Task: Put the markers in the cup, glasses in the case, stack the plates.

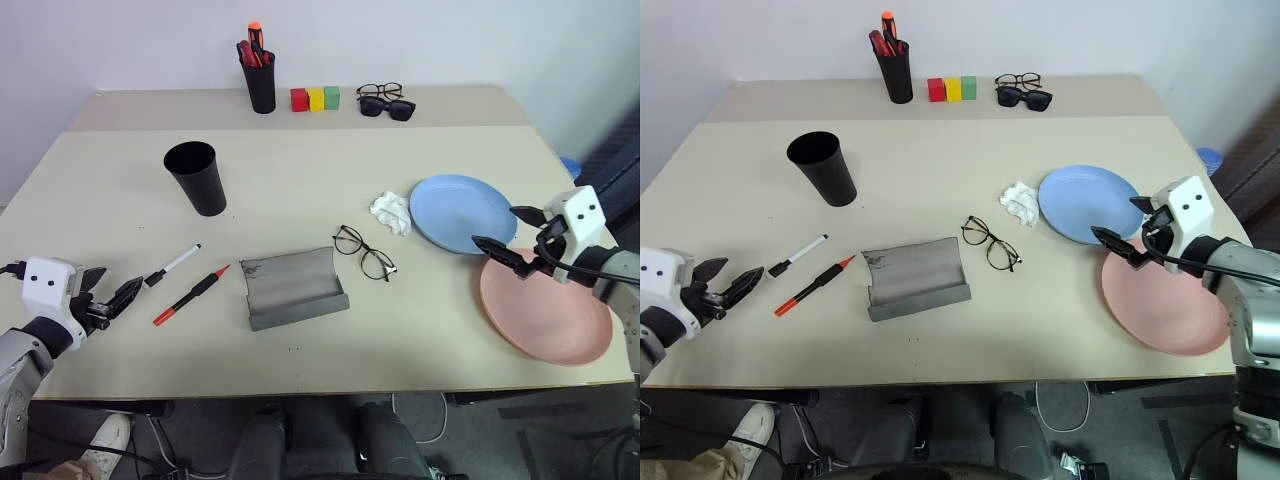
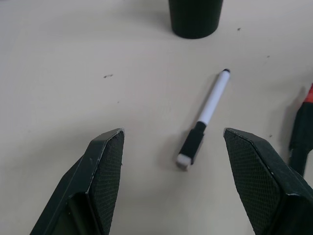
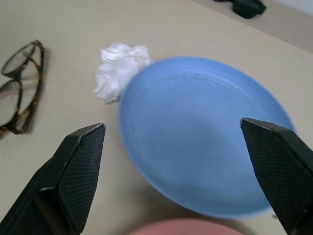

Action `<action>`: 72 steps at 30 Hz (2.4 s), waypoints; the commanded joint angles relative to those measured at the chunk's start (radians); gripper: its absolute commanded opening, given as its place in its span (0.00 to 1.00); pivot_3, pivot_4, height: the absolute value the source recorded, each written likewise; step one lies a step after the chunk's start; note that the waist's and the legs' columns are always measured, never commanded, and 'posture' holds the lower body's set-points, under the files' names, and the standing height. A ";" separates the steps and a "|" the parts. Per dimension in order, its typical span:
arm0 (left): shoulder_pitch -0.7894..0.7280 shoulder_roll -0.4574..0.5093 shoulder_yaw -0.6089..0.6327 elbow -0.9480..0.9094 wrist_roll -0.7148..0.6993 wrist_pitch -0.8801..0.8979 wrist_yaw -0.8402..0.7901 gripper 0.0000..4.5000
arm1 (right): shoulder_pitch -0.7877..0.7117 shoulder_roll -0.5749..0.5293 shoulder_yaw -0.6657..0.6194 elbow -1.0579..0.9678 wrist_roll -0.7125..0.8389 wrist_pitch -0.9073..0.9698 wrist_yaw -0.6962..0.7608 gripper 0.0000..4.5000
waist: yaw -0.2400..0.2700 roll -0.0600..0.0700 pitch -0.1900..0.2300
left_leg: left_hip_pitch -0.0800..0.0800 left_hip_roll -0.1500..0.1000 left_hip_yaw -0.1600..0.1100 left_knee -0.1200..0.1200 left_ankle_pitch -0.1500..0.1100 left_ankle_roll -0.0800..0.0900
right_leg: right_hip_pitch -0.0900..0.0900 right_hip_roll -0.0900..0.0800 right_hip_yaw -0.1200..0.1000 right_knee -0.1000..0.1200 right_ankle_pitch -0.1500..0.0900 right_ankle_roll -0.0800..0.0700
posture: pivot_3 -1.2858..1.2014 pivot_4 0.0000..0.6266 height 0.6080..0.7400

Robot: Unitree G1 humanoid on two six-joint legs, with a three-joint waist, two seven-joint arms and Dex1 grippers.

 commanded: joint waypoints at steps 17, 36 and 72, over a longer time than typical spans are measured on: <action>-0.069 0.102 -0.192 -0.189 -0.032 0.193 -0.089 1.00 | -0.106 0.184 0.216 -0.225 0.065 0.041 -0.034 1.00 | -0.002 0.000 0.000 | 0.000 0.000 -0.001 0.000 0.000 0.000 | 0.000 0.002 0.000 0.001 0.000 0.001 | 0.52 0.24 1.00; -0.337 0.227 -0.510 -0.003 0.084 0.411 -0.143 0.50 | -0.155 0.303 0.542 -0.449 0.069 0.127 -0.023 1.00 | 0.001 0.000 0.000 | 0.000 0.000 -0.003 0.001 0.000 0.000 | 0.000 0.004 -0.001 0.002 0.000 0.001 | 0.52 0.24 1.00; -1.025 -0.305 -0.289 0.759 0.329 -0.665 0.441 0.00 | -0.452 0.713 0.538 -0.037 -0.125 -0.125 -0.259 1.00 | -0.003 -0.005 -0.001 | -0.018 -0.005 -0.003 0.006 0.004 -0.007 | -0.023 0.004 -0.003 0.016 0.002 0.003 | 0.52 0.24 1.00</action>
